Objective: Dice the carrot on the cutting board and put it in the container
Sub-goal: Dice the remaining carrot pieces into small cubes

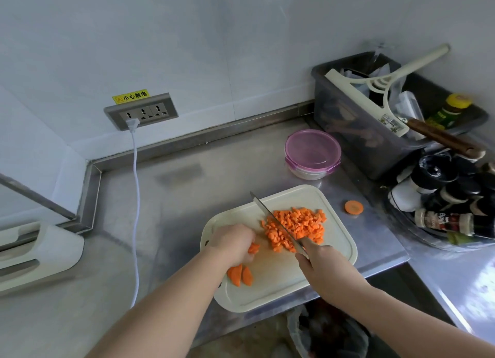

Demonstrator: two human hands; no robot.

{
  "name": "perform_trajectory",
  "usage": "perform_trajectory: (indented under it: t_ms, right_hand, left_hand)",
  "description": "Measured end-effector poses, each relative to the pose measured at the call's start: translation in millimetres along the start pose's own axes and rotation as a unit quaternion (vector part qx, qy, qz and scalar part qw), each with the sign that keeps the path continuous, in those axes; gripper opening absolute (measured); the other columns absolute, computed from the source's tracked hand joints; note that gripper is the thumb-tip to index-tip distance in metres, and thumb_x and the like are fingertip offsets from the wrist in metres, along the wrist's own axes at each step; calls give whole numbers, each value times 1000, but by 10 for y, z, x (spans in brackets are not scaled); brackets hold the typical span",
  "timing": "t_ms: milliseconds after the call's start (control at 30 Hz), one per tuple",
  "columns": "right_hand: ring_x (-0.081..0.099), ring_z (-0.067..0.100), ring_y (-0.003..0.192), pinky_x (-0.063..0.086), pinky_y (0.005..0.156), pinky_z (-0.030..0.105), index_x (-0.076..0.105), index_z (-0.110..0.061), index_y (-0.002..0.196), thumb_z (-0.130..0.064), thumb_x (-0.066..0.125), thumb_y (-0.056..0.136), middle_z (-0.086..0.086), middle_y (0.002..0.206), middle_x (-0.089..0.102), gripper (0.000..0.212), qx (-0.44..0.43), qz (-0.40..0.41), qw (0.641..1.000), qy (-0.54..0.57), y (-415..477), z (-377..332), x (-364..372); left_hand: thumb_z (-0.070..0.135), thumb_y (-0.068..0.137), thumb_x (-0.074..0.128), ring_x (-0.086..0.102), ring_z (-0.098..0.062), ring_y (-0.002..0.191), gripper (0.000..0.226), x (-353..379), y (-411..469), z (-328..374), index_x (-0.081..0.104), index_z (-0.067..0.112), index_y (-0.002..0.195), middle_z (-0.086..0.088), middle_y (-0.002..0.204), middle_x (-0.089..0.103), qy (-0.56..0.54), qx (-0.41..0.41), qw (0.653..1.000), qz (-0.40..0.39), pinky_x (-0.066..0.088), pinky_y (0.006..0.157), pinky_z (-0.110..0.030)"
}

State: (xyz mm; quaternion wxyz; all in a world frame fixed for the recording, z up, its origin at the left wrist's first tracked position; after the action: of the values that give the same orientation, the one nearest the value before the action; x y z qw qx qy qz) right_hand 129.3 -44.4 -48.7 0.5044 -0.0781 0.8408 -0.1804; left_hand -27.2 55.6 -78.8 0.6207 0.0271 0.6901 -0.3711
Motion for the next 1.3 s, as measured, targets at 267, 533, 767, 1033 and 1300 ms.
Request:
perform_trajectory:
  t_ms: [267, 533, 767, 1033, 1300]
  right_hand:
    - [51, 19, 71, 39, 62, 30, 45, -16, 101, -29, 37, 102, 0, 80, 53, 15, 0, -51, 997, 57, -19, -133, 265]
    - [63, 22, 80, 54, 74, 40, 48, -18, 119, -26, 35, 101, 4, 90, 63, 23, 7, -53, 995, 87, -58, -119, 450]
    - [61, 15, 76, 51, 66, 29, 47, -22, 123, -27, 35, 102, -2, 86, 60, 25, -1, -43, 995, 95, -62, -119, 474]
    - [60, 14, 82, 52, 72, 27, 49, -20, 122, -27, 36, 102, -2, 94, 60, 24, 2, -45, 994, 98, -46, -143, 450]
    - [61, 16, 79, 54, 72, 32, 49, -19, 117, -29, 37, 102, 0, 90, 61, 22, -1, -35, 995, 97, -8, -115, 461]
  left_hand:
    - [30, 88, 60, 58, -16, 67, 18, 183, -161, -36, 44, 24, 82, 10, 85, 54, -194, -69, 977, 61, 45, 61, -28]
    - [27, 83, 67, 59, -18, 92, 37, 312, -280, -98, 52, 19, 117, 4, 116, 47, -219, -81, 968, 92, 49, 73, -30]
    - [28, 86, 65, 61, -18, 97, 30, 277, -263, -15, 54, 21, 113, 5, 118, 52, -238, -106, 957, 130, 51, 70, -29]
    - [29, 88, 60, 58, -18, 75, 15, 237, -236, 24, 48, 21, 92, 3, 100, 54, -206, -152, 959, 122, 47, 56, -28]
    - [27, 89, 62, 64, -20, 89, 29, 293, -233, 3, 54, 20, 115, 3, 113, 55, -237, -165, 950, 120, 54, 63, -31]
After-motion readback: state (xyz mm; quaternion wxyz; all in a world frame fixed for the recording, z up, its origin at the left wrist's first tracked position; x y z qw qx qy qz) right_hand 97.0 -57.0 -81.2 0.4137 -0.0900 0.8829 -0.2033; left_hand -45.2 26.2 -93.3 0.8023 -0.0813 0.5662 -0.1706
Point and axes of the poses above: each hand's wrist, its own y-axis towards the middle knuckle, its own x-axis out of the palm, z = x × y, the point moved 3 cm from there along y, towards the middle knuckle
